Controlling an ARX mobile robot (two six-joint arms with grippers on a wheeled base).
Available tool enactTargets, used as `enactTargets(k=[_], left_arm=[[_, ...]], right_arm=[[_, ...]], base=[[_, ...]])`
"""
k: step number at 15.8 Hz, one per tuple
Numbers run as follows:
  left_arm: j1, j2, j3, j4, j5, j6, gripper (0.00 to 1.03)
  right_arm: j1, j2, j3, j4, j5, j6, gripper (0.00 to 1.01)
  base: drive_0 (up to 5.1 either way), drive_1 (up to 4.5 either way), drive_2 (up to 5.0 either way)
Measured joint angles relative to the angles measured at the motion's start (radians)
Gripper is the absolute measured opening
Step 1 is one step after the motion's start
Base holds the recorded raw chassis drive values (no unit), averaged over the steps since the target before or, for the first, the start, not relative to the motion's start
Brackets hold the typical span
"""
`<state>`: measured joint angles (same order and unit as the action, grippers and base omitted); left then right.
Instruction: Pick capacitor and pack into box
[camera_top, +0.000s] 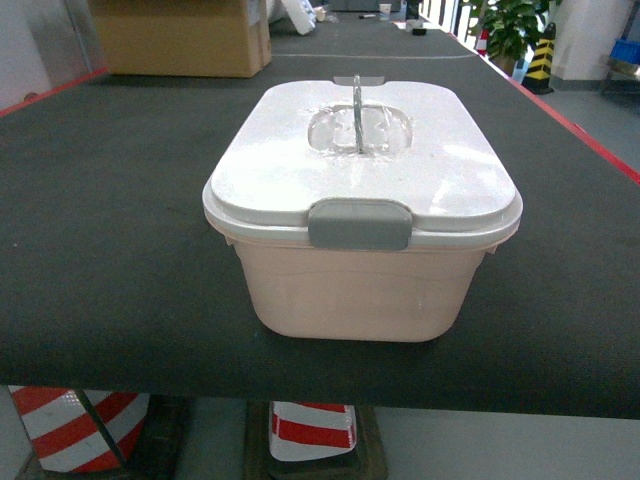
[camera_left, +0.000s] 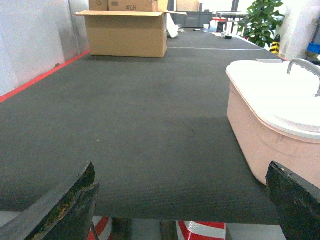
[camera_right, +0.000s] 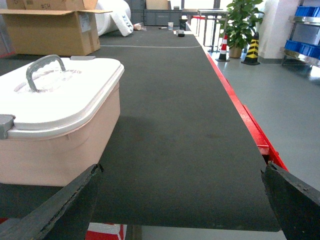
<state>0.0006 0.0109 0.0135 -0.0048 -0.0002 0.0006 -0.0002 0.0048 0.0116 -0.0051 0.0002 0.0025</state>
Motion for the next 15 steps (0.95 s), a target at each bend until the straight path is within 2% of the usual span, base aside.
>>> enactTargets(k=[15], left_arm=[[0.0, 0.0, 0.0, 0.0, 0.0, 0.0, 0.98]], right_arm=[[0.0, 0.0, 0.0, 0.0, 0.0, 0.0, 0.98]], base=[[0.0, 0.0, 0.0]])
